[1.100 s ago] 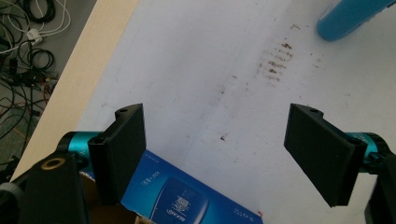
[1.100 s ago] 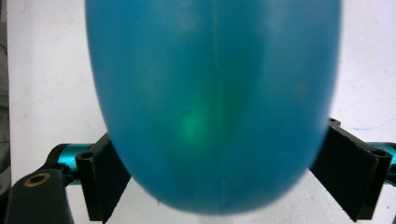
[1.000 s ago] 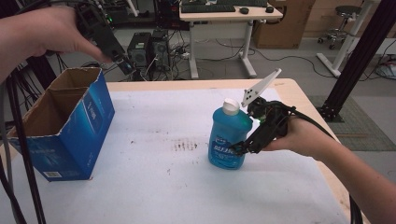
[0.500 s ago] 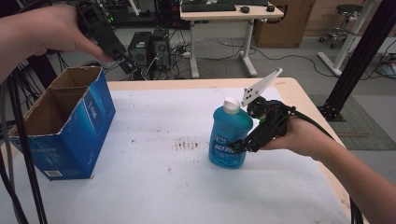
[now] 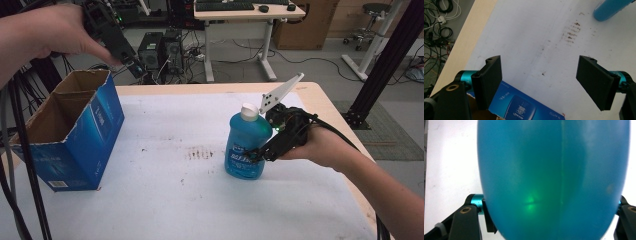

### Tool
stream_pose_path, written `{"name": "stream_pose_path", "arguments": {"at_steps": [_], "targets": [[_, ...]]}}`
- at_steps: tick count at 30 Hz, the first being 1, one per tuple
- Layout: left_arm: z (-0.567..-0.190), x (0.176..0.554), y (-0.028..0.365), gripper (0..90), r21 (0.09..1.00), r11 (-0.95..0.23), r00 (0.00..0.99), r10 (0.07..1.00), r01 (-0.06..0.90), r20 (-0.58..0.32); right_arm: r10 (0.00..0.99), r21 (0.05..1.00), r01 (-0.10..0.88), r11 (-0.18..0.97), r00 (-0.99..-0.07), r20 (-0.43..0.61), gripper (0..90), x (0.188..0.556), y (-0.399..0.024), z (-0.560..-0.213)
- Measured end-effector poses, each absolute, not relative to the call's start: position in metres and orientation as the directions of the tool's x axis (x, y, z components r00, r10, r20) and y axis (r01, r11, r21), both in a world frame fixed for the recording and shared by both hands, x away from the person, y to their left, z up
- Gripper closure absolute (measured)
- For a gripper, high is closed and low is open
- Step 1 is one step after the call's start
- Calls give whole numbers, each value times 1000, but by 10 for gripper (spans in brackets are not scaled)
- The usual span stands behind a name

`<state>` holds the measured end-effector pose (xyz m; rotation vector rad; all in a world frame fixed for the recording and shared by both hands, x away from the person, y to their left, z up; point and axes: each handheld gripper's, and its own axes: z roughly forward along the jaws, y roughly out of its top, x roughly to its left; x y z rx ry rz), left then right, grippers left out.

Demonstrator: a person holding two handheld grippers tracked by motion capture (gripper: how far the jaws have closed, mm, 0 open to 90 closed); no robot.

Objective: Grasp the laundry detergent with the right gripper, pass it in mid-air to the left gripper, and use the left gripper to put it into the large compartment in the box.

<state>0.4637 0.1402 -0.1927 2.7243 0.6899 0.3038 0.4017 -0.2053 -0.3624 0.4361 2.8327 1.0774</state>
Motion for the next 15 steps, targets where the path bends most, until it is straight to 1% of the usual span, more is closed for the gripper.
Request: {"name": "stream_pose_path", "arguments": {"at_steps": [4,7,8,15], "targets": [[-193,464,140,210,350,-834,861,493,426,126,290,662,232,712,-957,24,295,402,-205,-362],[-193,464,140,210,348,-836,862,491,425,126,290,665,233,710,-957,26,297,402,-205,-363],[-193,464,140,210,349,-835,862,492,425,127,290,663,234,711,-957,27,313,402,-205,-363],[-193,464,140,210,348,-836,862,490,424,128,285,662,227,714,-958,21,334,402,-205,-364]]}}
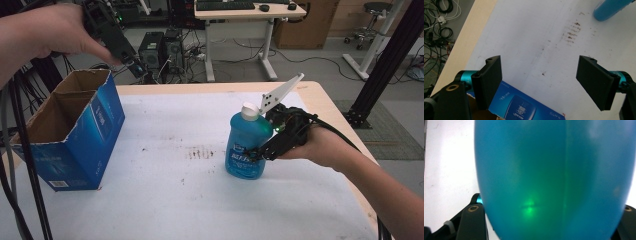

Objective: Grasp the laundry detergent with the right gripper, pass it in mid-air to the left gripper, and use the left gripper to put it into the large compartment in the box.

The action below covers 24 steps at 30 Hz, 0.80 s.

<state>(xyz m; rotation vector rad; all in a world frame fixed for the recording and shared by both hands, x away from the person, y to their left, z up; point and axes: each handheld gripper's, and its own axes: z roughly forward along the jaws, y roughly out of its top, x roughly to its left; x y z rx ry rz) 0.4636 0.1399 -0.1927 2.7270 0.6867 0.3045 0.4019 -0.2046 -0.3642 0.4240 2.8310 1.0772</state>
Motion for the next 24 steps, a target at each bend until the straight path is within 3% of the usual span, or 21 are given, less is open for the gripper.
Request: {"name": "stream_pose_path", "arguments": {"at_steps": [24], "targets": [[-193,463,140,210,350,-837,864,487,420,128,277,664,217,715,-961,16,421,401,-203,-367]]}}
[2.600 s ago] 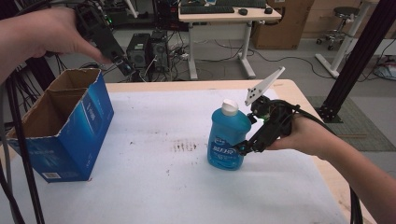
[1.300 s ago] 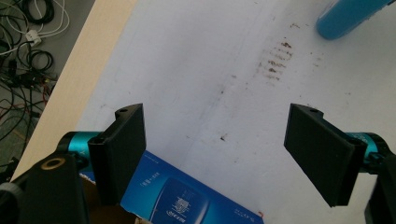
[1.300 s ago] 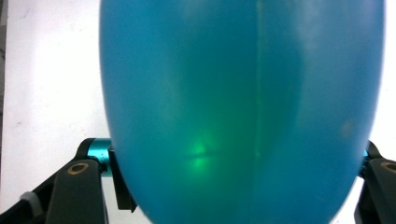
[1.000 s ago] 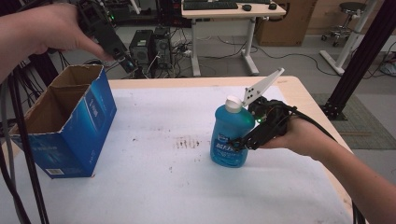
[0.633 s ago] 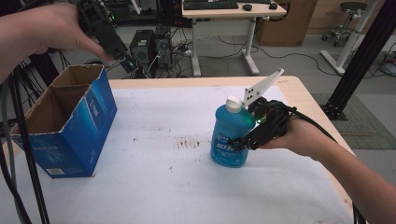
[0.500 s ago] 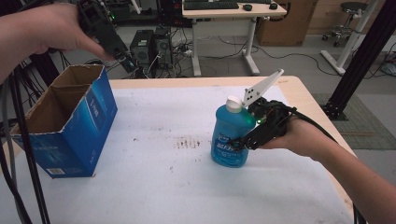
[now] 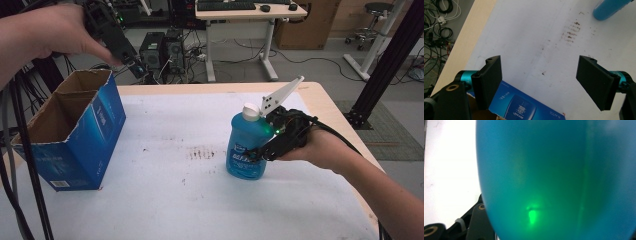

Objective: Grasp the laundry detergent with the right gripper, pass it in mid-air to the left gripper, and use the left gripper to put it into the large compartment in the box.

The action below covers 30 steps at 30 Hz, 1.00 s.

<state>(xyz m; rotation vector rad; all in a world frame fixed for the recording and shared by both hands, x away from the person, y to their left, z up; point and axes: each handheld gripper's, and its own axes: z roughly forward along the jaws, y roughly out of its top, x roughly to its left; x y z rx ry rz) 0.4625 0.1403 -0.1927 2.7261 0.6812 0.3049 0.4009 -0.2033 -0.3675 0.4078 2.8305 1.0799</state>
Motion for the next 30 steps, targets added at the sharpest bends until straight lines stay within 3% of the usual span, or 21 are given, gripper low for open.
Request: {"name": "stream_pose_path", "arguments": {"at_steps": [20,30], "targets": [[-192,460,138,210,354,-845,875,468,402,125,273,683,214,699,-962,23,449,400,-204,-368],[-190,455,132,210,379,-862,910,401,336,106,266,705,222,674,-963,49,450,402,-204,-351]]}}
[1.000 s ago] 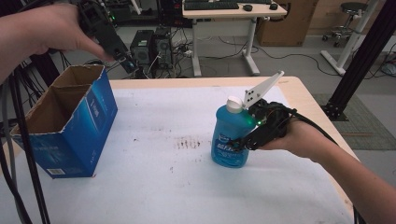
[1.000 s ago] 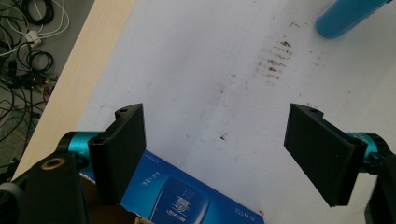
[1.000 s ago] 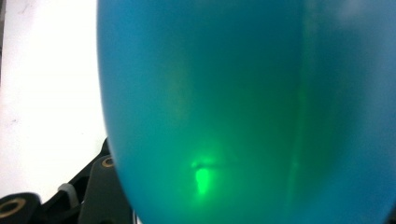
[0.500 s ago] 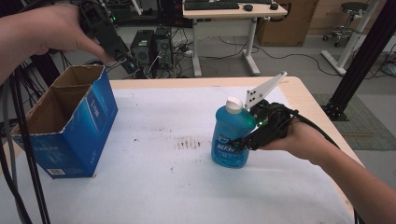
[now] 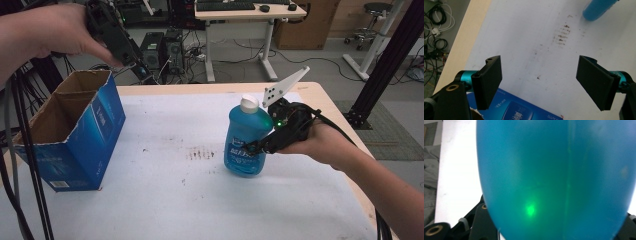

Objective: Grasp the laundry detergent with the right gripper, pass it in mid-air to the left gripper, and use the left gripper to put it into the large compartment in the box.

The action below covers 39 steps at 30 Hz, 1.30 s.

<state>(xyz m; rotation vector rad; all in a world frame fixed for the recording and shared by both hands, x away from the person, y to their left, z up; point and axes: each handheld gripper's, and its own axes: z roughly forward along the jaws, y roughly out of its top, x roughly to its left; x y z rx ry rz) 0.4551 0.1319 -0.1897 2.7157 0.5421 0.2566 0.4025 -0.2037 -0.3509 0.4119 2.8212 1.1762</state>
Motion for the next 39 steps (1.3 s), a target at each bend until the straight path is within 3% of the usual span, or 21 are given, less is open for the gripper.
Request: {"name": "stream_pose_path", "arguments": {"at_steps": [20,39], "targets": [[-178,426,87,210,401,-904,977,196,148,80,153,656,111,746,-988,-7,451,408,-163,-299],[-186,407,52,210,358,-934,998,17,-9,68,53,651,37,758,-999,-4,452,410,-117,-276]]}}
